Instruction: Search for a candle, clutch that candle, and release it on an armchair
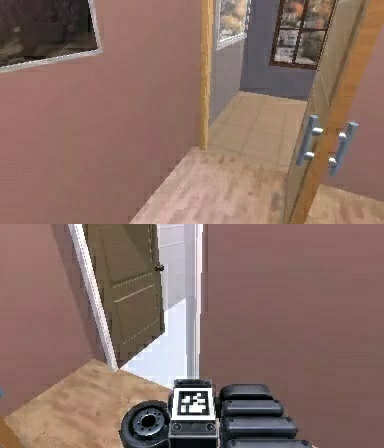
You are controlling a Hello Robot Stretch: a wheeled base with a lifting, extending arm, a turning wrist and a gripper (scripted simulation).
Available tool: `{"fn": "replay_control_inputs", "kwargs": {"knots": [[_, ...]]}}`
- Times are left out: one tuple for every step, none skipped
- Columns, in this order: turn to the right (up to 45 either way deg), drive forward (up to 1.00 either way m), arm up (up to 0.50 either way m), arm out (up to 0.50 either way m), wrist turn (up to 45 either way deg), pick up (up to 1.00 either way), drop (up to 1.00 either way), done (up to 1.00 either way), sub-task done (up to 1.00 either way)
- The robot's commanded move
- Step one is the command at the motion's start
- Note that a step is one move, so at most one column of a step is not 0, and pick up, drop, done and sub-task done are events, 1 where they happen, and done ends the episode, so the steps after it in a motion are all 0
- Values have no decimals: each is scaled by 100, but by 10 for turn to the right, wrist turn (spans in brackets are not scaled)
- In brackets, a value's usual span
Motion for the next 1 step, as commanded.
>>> {"fn": "replay_control_inputs", "kwargs": {"knots": [[0,95,0,0,0,0,0,0,0]]}}
